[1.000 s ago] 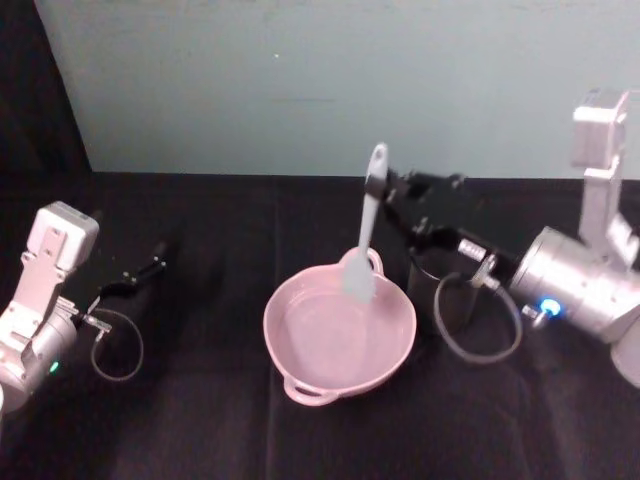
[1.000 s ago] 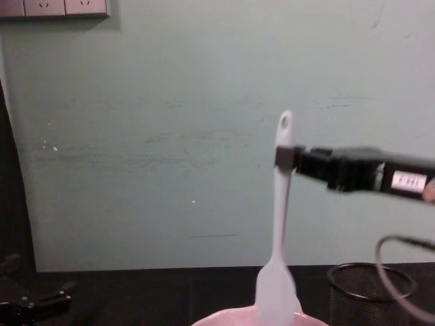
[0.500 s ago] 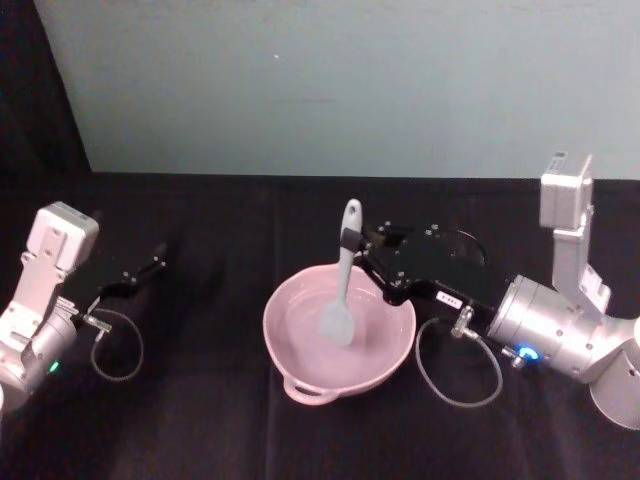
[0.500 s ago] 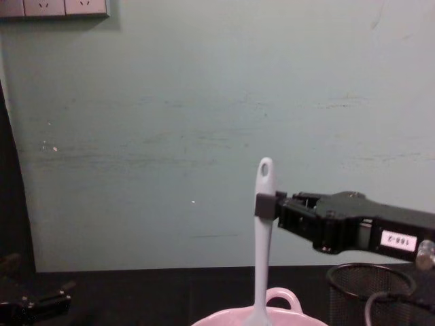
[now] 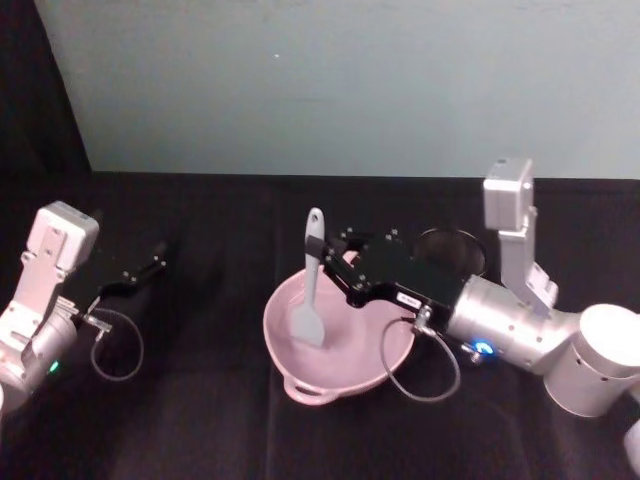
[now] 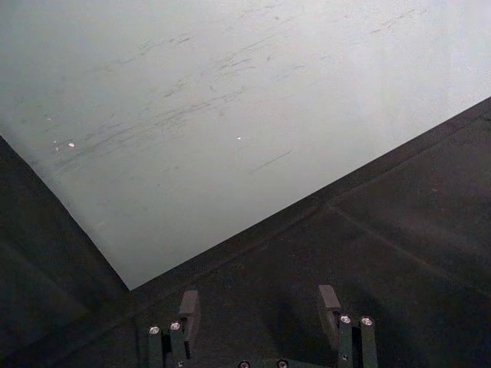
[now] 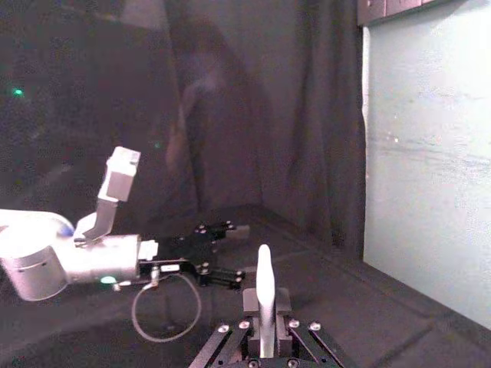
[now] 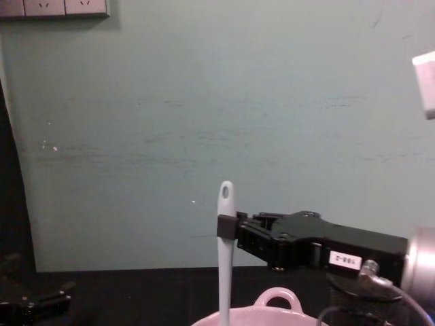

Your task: Use the one hand to pick up the spoon and stir the clear water in the bowl.

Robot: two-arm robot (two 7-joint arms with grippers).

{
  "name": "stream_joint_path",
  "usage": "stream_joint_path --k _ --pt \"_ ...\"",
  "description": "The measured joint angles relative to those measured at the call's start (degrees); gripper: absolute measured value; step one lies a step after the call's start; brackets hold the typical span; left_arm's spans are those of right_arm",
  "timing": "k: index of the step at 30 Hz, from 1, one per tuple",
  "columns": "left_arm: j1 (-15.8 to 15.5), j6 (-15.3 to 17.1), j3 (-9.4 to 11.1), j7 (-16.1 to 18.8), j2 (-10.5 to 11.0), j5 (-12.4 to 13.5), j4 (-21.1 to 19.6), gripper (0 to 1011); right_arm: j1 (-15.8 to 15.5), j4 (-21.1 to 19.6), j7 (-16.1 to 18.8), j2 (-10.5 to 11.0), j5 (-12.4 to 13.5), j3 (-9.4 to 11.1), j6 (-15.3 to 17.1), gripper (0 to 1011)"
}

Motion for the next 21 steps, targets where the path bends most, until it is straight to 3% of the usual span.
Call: stream_joint_path --k 2,7,14,21 --pt "0.0 0.0 0.0 0.0 0.0 0.0 0.0 1005 1.4 2.5 0.1 -1.4 -0.5 -0.1 -0.8 119" --pt "0.0 0.0 0.0 0.0 0.0 0.0 0.0 1005 2.7 5.2 -0.5 -2.2 -1.5 0.5 -1.8 119" --pt "0.0 0.0 0.0 0.0 0.0 0.0 0.0 1005 2.8 6.3 -1.8 -1.8 -2.9 2.4 -3.1 119" --pt "0.0 0.0 0.0 0.0 0.0 0.0 0.0 1005 1.3 4.9 -2.4 -0.5 -3.5 4.2 -3.5 119"
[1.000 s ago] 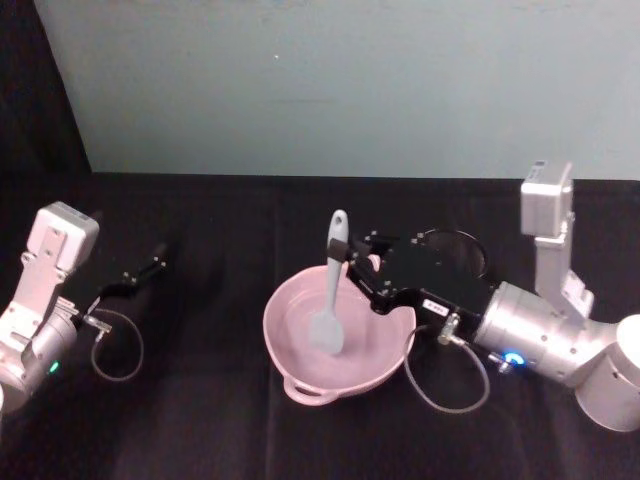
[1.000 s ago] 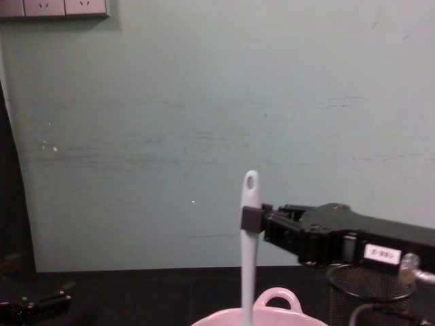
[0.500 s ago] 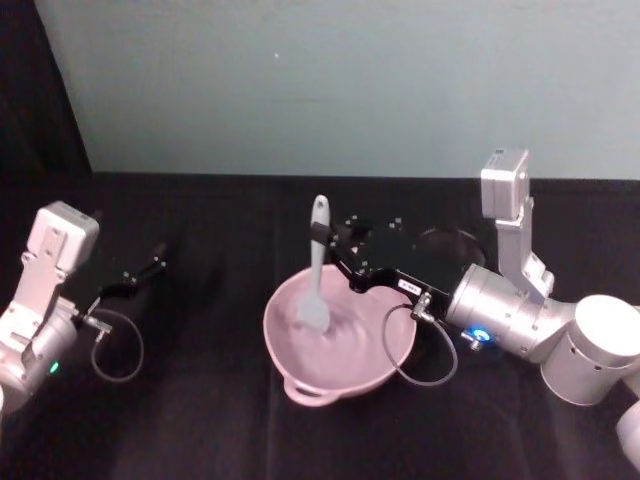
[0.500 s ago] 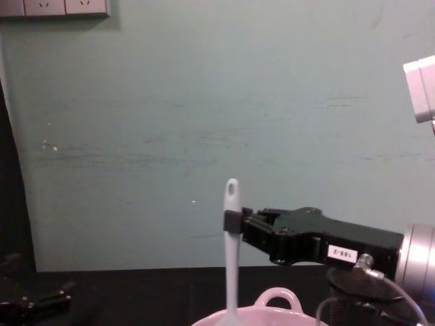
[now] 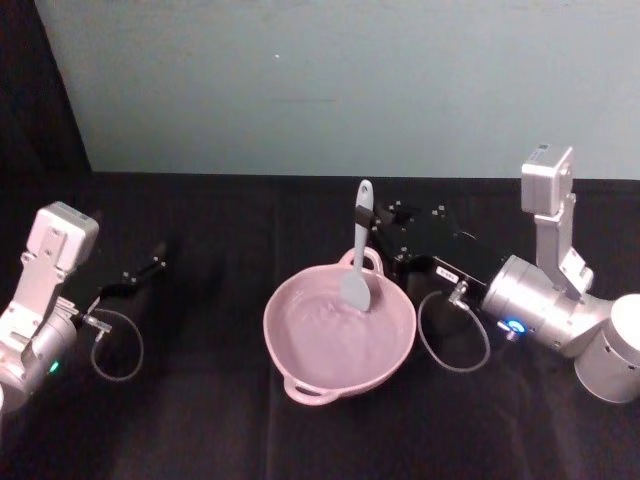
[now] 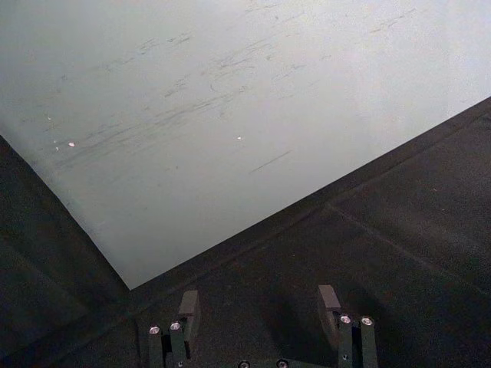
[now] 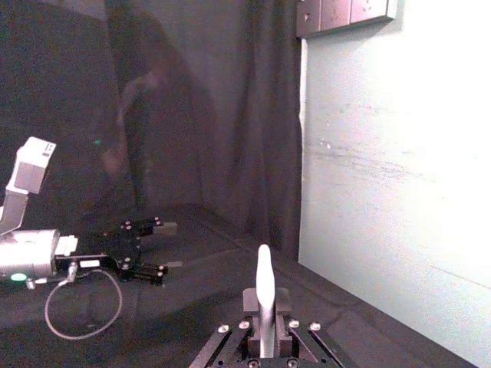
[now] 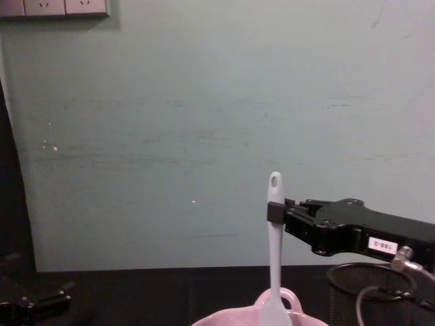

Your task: Use the one hand to pick up the spoon and stir the clear water in the bowl.

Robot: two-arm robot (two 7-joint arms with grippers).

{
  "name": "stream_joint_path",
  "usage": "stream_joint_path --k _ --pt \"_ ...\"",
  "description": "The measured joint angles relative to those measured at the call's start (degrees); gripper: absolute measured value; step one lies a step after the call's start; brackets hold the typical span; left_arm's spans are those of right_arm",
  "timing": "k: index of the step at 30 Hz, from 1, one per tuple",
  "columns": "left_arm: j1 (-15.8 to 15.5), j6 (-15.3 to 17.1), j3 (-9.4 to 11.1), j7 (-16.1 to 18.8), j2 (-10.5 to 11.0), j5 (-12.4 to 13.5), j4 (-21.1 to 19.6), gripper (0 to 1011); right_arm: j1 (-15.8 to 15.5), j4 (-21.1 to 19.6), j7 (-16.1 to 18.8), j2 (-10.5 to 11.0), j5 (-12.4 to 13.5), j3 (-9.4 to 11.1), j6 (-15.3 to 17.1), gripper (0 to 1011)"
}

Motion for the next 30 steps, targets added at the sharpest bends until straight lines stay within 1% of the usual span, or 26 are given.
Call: stream_joint_path --k 5,9,13,17,20,23,30 --pt "0.0 0.0 0.0 0.0 0.0 0.0 0.0 1005 -1.8 -2.4 -0.1 1.2 -0.7 0.6 0.1 119" --pt "0.0 0.0 0.0 0.0 0.0 0.0 0.0 1005 -3.2 -4.1 -0.1 1.8 -0.8 0.8 0.3 119" --pt "0.0 0.0 0.0 0.0 0.0 0.0 0.0 1005 -4.8 -6.3 0.6 2.2 -0.7 0.4 0.6 119" --pt "0.0 0.0 0.0 0.0 0.0 0.0 0.0 1005 -5.7 -7.7 1.0 2.2 -0.6 0.0 0.6 119" --pt "0.0 0.0 0.0 0.0 0.0 0.0 0.0 1005 -6.0 -8.5 1.5 1.9 -0.6 -0.8 0.6 118" --pt "0.0 0.0 0.0 0.0 0.0 0.0 0.0 1005 -5.9 -8.4 1.7 1.5 -0.6 -1.3 0.5 118" --pt "0.0 0.0 0.0 0.0 0.0 0.0 0.0 1005 -4.4 -6.0 2.2 -0.5 -0.3 -2.2 0.1 119"
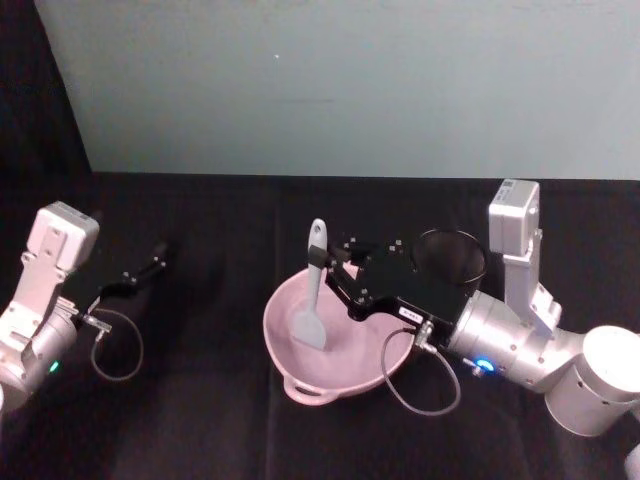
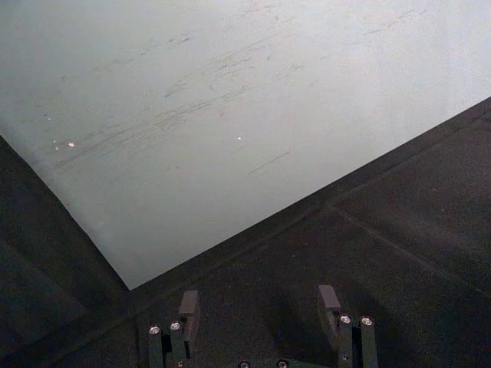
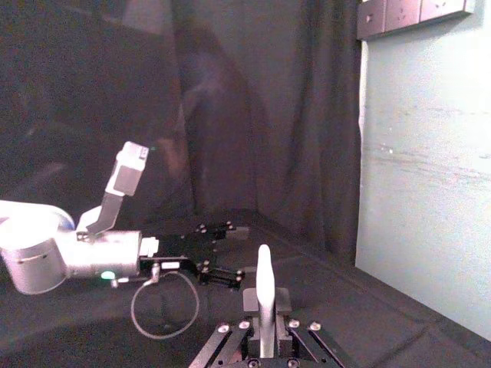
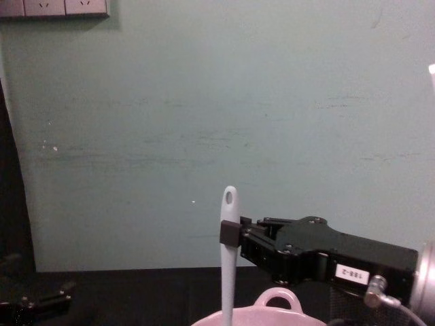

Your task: Use the one hand to pick up the spoon and stir the clear water in the bowl.

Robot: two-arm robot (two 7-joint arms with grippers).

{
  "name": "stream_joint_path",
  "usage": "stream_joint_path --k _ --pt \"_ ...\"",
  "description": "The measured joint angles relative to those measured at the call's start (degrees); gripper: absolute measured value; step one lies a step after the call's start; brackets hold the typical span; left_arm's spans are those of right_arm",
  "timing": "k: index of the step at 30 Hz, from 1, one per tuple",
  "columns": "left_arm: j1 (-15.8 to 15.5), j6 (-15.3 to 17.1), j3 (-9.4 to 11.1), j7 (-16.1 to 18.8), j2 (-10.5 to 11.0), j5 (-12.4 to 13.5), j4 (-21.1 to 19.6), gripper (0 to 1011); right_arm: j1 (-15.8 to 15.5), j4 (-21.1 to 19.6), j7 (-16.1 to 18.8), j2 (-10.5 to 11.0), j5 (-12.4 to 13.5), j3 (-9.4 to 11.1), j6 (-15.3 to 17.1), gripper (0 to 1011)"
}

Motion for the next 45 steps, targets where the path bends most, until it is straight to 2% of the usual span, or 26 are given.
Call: stream_joint_path --k 10,19,23,30,36,45 --pt "0.0 0.0 0.0 0.0 0.0 0.0 0.0 1005 2.8 5.8 0.0 -2.9 1.2 0.2 -0.7 118" --pt "0.0 0.0 0.0 0.0 0.0 0.0 0.0 1005 3.1 7.9 -2.4 -2.7 0.9 2.5 -1.5 119" --pt "0.0 0.0 0.0 0.0 0.0 0.0 0.0 1005 2.4 7.0 -3.2 -1.8 0.4 3.8 -1.7 119" --pt "0.0 0.0 0.0 0.0 0.0 0.0 0.0 1005 1.0 4.7 -3.5 -0.3 -0.6 4.7 -1.6 119" --pt "0.0 0.0 0.0 0.0 0.0 0.0 0.0 1005 -0.2 2.2 -3.4 0.7 -1.3 4.6 -1.1 119" --pt "0.0 0.0 0.0 0.0 0.0 0.0 0.0 1005 -2.0 -1.0 -1.7 1.3 -1.4 3.0 -0.1 119"
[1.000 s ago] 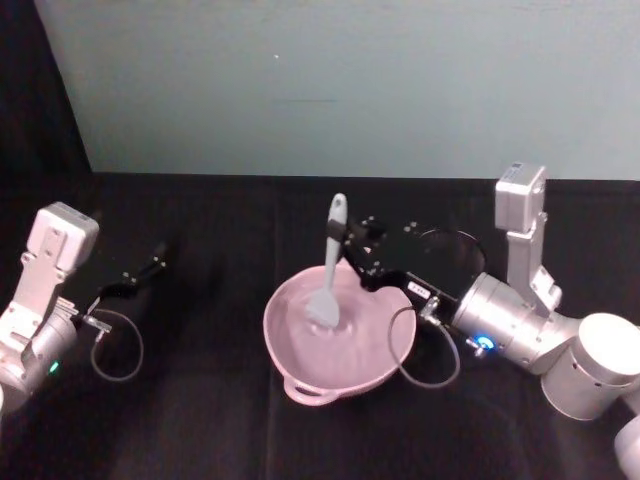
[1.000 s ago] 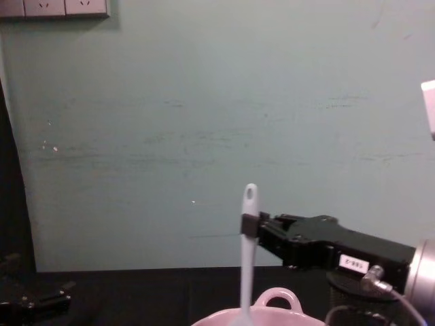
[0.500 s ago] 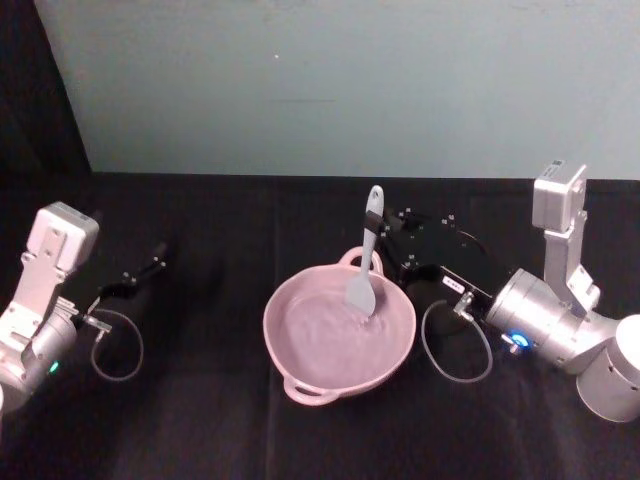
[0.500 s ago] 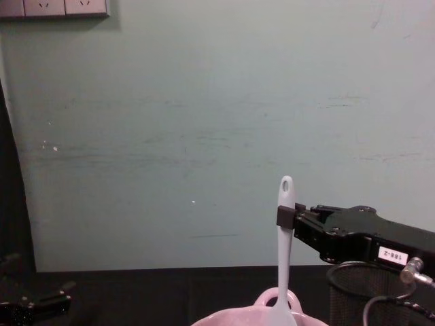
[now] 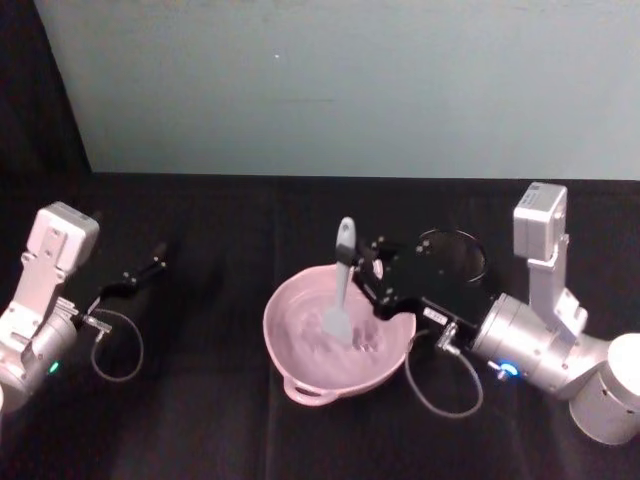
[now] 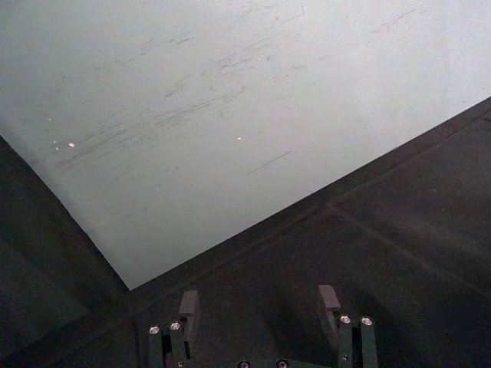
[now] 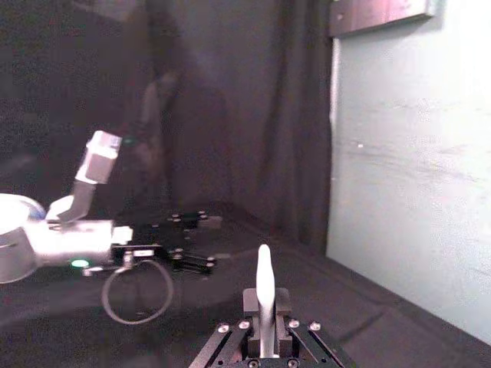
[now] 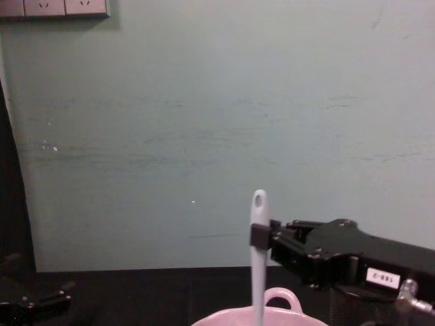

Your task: Use the one hand to pick up the spoon and stir the clear water in the bowl.

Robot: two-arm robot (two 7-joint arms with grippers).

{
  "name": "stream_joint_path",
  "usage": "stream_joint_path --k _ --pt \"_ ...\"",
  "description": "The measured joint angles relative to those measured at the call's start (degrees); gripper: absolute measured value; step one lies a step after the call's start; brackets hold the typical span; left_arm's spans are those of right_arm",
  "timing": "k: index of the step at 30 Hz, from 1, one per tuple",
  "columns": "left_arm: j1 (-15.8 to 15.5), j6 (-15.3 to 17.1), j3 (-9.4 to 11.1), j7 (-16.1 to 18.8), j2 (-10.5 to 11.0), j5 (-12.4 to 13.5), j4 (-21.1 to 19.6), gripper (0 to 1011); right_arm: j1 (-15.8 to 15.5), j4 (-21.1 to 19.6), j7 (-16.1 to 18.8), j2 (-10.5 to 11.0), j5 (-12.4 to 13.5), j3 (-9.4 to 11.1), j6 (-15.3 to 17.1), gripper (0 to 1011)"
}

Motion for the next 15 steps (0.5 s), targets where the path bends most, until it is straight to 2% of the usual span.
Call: stream_joint_path --k 10,15 --pt "0.0 0.0 0.0 0.0 0.0 0.0 0.0 1005 -0.3 -0.9 1.0 -1.0 0.9 -1.8 0.1 119" --pt "0.0 0.0 0.0 0.0 0.0 0.0 0.0 1005 0.7 0.8 1.3 -2.3 2.1 -2.1 -0.4 119"
